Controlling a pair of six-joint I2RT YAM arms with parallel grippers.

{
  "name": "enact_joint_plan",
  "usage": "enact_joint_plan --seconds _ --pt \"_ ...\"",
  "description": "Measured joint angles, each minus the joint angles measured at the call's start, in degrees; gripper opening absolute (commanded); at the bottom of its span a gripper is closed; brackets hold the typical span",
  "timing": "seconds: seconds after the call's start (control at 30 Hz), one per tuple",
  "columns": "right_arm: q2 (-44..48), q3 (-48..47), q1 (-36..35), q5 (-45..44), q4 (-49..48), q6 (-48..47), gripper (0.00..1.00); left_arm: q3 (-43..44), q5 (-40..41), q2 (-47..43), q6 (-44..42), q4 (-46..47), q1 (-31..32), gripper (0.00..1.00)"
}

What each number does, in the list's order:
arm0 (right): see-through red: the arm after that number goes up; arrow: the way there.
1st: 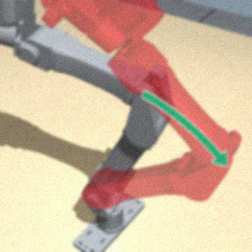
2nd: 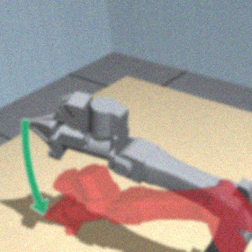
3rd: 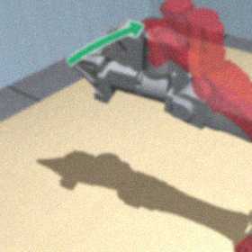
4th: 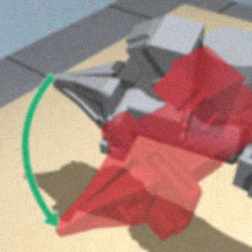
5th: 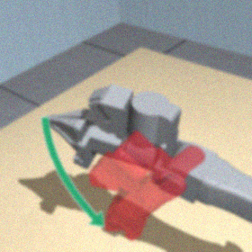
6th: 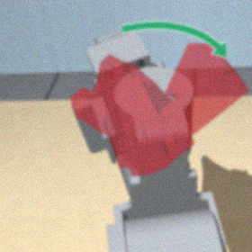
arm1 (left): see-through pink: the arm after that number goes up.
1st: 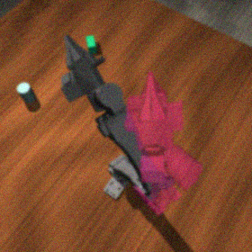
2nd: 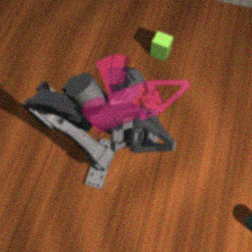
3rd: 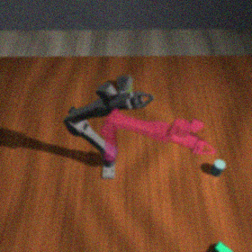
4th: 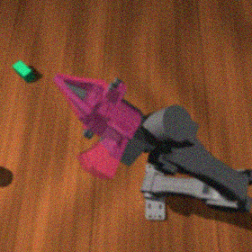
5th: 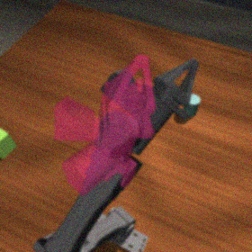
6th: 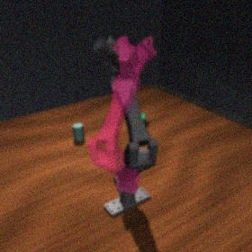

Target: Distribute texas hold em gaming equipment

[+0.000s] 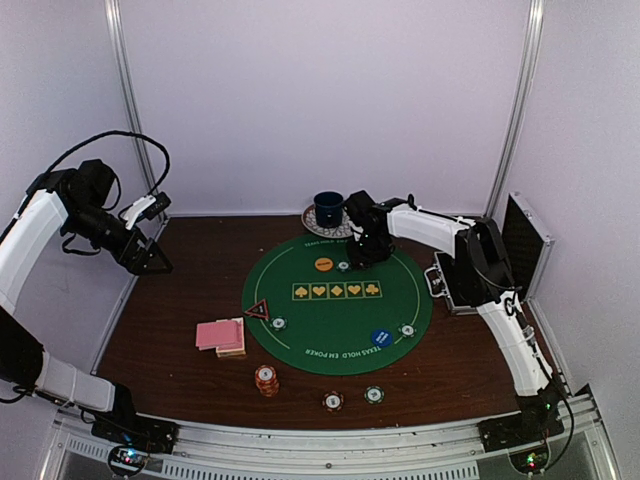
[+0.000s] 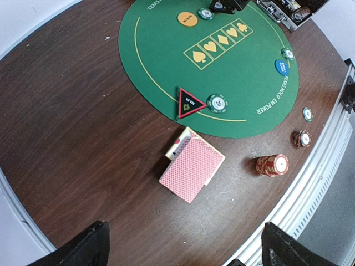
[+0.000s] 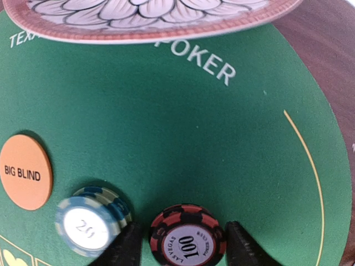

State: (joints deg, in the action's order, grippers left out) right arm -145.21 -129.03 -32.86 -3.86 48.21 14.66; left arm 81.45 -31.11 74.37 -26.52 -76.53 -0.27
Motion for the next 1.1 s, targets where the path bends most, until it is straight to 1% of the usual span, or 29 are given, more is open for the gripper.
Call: enact_joint_plan --seconds 0.1,0.2,0.47,0.57,0.73,0.83,0.93,1.03,1.1 --pt "-0.02 0.0 0.09 -0.04 0.15 0.24 0.65 0.0 0.0 0.0 0.0 0.0 0.0 0.98" --pt "-0.02 0.0 0.15 0.0 0.17 0.33 0.65 0.0 0.0 0.0 0.02 0.0 0.0 0.97" --pt "1.36 0.15 0.11 0.11 0.15 0.07 0.56 0.0 0.02 0.0 0.02 0.0 0.0 0.98" --pt "5.51 3.3 0.0 0.2 -0.44 -0.02 0.55 0.0 0.07 0.0 0.02 0.0 0.0 0.98" --pt "19.67 15.8 -2.14 0.24 -3.04 -0.63 0.6 0.02 0.15 0.0 0.02 0.0 0.0 0.98" --pt "28.98 25.2 -6.71 -0.35 -5.79 -1.05 0.68 0.07 0.13 0.0 0.04 0.0 0.0 0.98" --pt "35.98 34.1 -15.19 -0.63 -7.63 -1.31 0.76 0.07 0.13 -0.02 0.04 0.0 0.0 0.98" --pt "38.88 41.2 -24.46 -0.2 -8.41 -0.81 0.82 0.07 0.22 -0.04 0.04 0.0 0.0 0.98" --pt "39.19 44.5 -29.46 0.63 -8.22 -0.09 0.85 0.07 0.22 -0.13 0.04 0.0 0.0 0.98"
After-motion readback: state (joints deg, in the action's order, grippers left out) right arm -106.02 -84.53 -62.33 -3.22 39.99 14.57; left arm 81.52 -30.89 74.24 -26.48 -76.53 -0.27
